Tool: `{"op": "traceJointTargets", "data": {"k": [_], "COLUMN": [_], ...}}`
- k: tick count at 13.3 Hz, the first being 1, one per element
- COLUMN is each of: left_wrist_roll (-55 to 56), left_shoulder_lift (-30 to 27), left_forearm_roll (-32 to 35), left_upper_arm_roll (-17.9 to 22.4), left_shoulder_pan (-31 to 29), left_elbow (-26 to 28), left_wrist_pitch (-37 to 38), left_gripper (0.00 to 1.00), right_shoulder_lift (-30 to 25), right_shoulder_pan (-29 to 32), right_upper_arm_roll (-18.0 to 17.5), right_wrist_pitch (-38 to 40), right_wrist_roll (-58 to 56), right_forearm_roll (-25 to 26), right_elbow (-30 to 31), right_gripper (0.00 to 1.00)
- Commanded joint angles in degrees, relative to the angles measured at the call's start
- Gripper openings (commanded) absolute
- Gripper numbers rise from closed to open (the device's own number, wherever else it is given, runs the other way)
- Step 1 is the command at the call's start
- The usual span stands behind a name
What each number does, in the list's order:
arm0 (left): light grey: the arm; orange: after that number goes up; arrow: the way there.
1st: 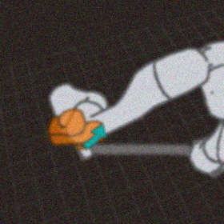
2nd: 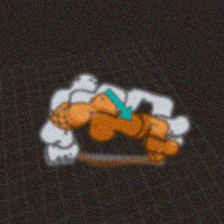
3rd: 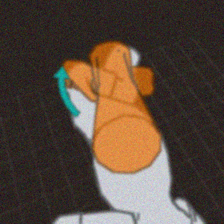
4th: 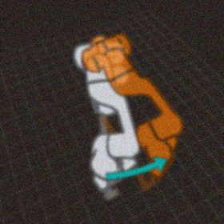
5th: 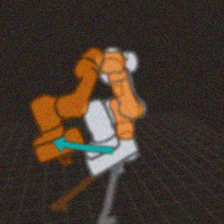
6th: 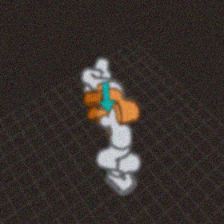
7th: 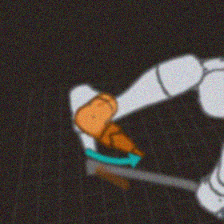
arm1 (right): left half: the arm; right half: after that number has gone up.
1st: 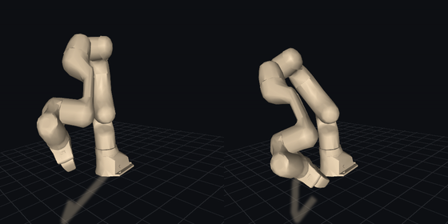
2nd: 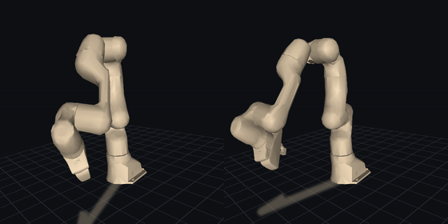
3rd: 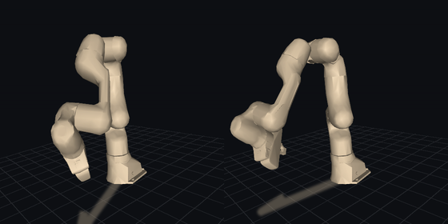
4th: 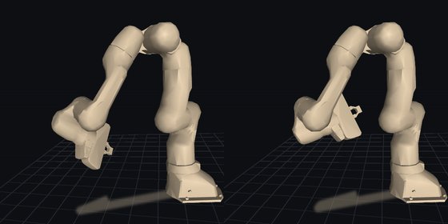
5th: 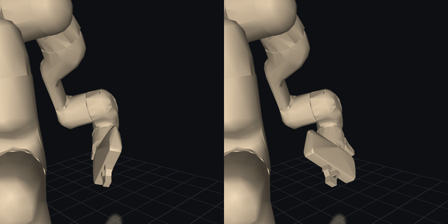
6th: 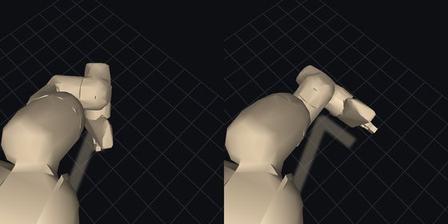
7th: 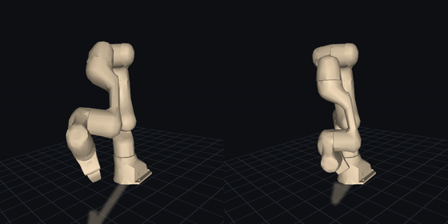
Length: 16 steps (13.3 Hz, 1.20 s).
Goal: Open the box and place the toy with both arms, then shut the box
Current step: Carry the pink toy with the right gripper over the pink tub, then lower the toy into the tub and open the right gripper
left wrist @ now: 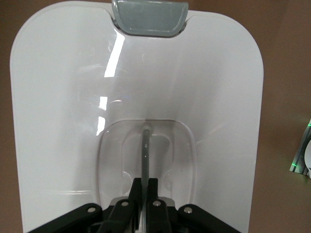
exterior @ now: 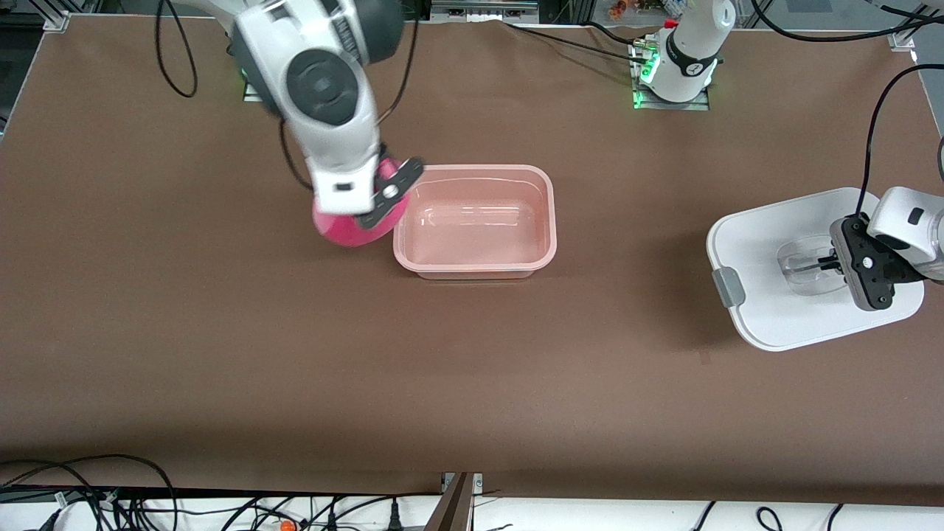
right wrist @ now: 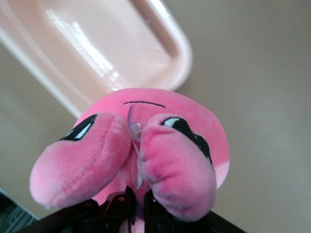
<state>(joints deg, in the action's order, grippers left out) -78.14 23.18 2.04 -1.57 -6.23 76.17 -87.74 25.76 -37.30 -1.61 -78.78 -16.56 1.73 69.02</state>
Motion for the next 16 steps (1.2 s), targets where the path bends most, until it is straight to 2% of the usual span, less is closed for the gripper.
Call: {"op": "traceJointTargets", "data": {"k": [1,6,12,16], "left_wrist_roll": [-1.4,-1.4,-1.3,-1.3], "left_shoulder_lift": [-0.3,-0.3,-0.3,-0.3], "left_forearm_roll": [0.2,0.2,0.1,0.0], "left_upper_arm_roll": [-0.1,-0.1,-0.1,-0.1], "left_shoulder_pan": [-0.2,0.2,0.3,0.3], "left_elbow": [-0.7,-0.7,-0.7,-0.7], "left_wrist_pitch": [1.0,1.0,1.0,1.0], "left_gripper": [0.00,0.00,0.00,0.00], "right_shoulder_lift": [6.0,11.8,16.8,20.4], "right_shoulder_pan": [-4.3,-6.5,-10.3,-11.2], "right_upper_arm_roll": [-0.3,-0.4,-0.2,-0.2], "right_wrist_pitch": [3.2,2.0,-5.1,-6.7], "right_wrist_roll": [-1.5,-9.9,-6.4,-6.7], "right_forearm_roll": [1.5,5.3,5.8,10.0], "right_elbow": [-7.1,-11.8,-11.5,-11.3], "right_gripper": [0.00,0.00,0.00,0.00]}}
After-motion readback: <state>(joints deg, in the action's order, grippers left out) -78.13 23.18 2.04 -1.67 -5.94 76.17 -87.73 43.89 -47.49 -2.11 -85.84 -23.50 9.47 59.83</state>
